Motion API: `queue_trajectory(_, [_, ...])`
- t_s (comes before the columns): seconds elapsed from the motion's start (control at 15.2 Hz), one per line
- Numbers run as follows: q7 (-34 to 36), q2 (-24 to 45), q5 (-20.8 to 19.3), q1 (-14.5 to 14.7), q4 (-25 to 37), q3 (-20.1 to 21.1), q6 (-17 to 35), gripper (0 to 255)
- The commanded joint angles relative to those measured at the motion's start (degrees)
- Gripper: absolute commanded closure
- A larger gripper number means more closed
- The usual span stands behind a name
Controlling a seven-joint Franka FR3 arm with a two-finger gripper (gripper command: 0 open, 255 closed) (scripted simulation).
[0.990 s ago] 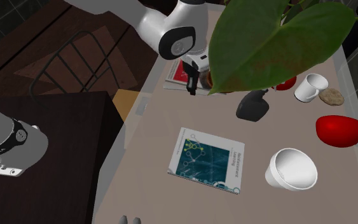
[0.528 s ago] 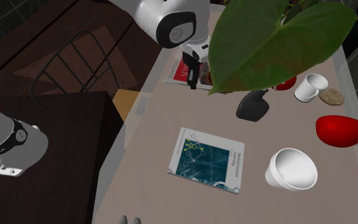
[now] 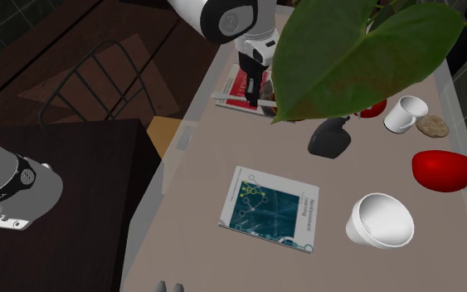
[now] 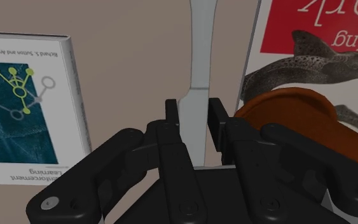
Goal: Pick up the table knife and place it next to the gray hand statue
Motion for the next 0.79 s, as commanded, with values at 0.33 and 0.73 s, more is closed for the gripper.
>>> queue_trajectory(0.33, [-1.1,-3.1,1.3,-0.4,1.0,0.7,-4.0,255])
queue_trajectory(0.73, [-5.1,-9.7,3.0,-4.1,-8.1,0.4,-0.9,255])
